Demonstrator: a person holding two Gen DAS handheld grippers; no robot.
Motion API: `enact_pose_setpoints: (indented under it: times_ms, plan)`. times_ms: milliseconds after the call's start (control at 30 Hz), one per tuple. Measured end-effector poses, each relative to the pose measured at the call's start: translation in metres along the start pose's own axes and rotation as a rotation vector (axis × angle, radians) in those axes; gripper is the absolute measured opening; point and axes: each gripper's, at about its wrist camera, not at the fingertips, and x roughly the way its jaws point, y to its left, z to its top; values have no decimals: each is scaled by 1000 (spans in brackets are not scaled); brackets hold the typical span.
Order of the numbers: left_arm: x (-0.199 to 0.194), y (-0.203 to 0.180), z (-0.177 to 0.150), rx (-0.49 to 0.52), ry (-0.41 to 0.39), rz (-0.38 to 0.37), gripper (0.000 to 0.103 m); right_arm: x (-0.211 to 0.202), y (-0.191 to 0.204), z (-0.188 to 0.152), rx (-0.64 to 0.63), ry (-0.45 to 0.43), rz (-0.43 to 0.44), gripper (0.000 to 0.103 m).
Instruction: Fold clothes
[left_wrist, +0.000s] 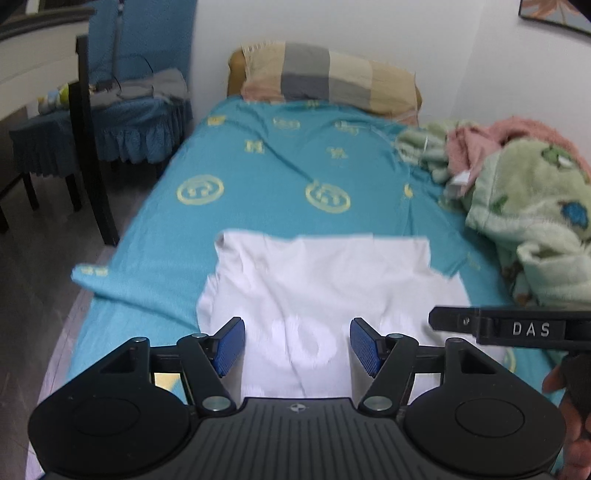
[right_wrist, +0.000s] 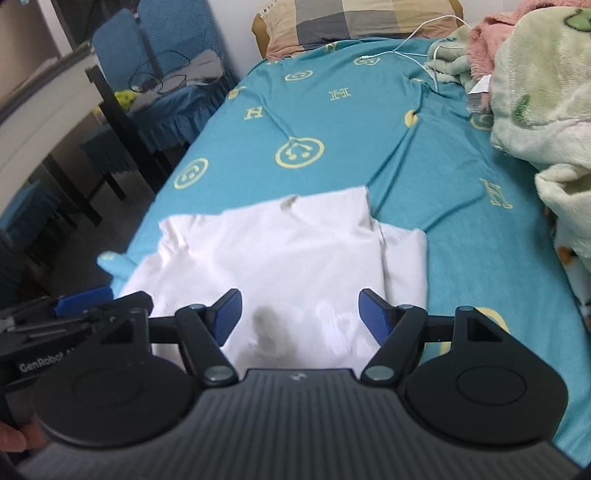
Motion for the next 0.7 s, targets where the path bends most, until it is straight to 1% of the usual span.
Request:
enact_pose_setpoints:
  times_ms: [100,133,200,267,367,433,467,500,533,567,633,700]
  plan:
    - [15,1,-8,26,43,6,68,18,-4,-5,-16,33,-9,72]
    - [20,2,-10,28,48,10,70,25,-5,-6,-20,45,-11,72]
    - [30,4,-13,31,59,12,71,37,-7,-9,-29,68,-14,72]
    - [30,5,-14,28,58,13,70,46,-7,-9,-31,88,-14,73]
    - [22,6,-12,0,56,13,70,44,-9,-6,6,90,-5,73]
    - [9,10,-8,-81,82,-7,70,37,-14,-8,32,79,1,71]
    - [1,13,-7,-131,93,-24,72,32,-16,-8,50,75,2,71]
    - [-9,19,-6,-209,95,-65,75,25,-21,-9,80,70,8,71]
    - [-19,25,-7,-289,87,-111,82,16,-25,-9,116,64,20,72]
    - [-27,31,-9,-366,82,-156,85,8,-30,-9,152,58,32,72]
    - [-32,42,-18,-506,100,-225,85,-5,-40,-10,259,50,78,72]
    - [-21,53,-30,-630,168,-261,85,-16,-49,-11,366,44,128,72]
